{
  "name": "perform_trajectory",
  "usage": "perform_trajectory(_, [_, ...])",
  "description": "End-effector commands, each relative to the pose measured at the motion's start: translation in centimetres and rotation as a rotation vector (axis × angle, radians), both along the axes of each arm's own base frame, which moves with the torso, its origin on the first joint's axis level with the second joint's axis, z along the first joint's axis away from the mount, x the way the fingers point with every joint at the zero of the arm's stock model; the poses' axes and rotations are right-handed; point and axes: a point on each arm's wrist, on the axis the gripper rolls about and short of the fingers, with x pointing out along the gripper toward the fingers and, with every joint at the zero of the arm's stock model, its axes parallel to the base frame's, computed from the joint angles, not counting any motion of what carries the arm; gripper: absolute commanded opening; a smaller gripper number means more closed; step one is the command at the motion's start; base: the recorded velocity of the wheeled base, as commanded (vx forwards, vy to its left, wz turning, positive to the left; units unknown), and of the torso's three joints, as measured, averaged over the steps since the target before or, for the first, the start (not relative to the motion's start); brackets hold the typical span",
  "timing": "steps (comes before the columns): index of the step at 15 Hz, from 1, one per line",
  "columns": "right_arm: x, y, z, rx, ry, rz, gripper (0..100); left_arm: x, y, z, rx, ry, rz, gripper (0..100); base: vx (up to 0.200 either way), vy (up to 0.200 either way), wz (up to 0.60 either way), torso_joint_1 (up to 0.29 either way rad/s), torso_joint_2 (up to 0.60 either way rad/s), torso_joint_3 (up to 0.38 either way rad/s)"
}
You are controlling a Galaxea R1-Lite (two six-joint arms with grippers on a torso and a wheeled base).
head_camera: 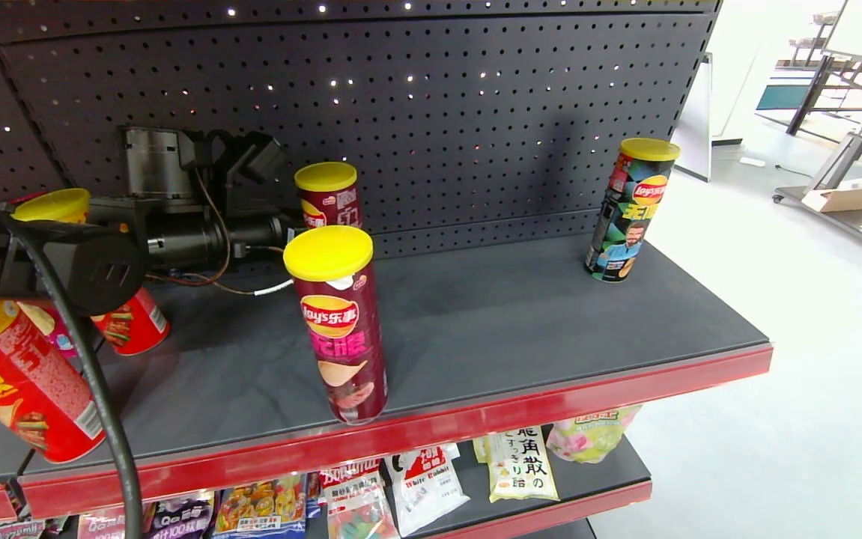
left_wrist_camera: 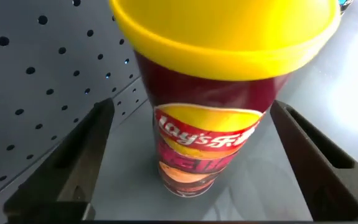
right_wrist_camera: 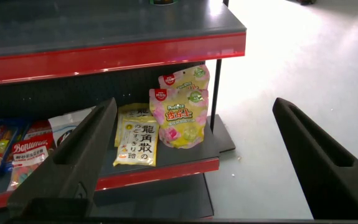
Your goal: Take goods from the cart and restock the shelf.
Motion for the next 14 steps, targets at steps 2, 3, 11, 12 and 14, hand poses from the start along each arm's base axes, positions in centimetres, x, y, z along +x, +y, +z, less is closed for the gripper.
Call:
perform_trajectory(2, [0.0, 0.0, 0.0, 0.000, 0.001, 0.001, 100, -1.0, 0.3, 0.6, -0.003, -0.011, 0.003, 100, 0.000, 0.000, 0.00, 0.000, 0.00, 0.000])
perform_trajectory(3, [0.0, 0.0, 0.0, 0.000, 0.001, 0.001, 100, -2.3, 0.8, 0.7, -0.003, -0.003, 0.009, 100, 0.000, 0.000, 0.00, 0.000, 0.00, 0.000])
perform_trajectory(11, [0.0, 0.0, 0.0, 0.000, 0.001, 0.001, 100, -12.9, 5.1, 1.5, -0.014, -0.018, 0.090, 100, 0.000, 0.000, 0.00, 0.000, 0.00, 0.000])
perform_trajectory(12, [0.0, 0.0, 0.0, 0.000, 0.001, 0.001, 100, -14.5, 5.3, 1.5, -0.014, -0.030, 0.089, 100, 0.000, 0.000, 0.00, 0.000, 0.00, 0.000])
perform_trajectory(14, [0.0, 0.0, 0.0, 0.000, 0.001, 0.001, 100, -17.0, 5.7, 1.5, -0.012, -0.016, 0.093, 100, 0.000, 0.000, 0.00, 0.000, 0.00, 0.000])
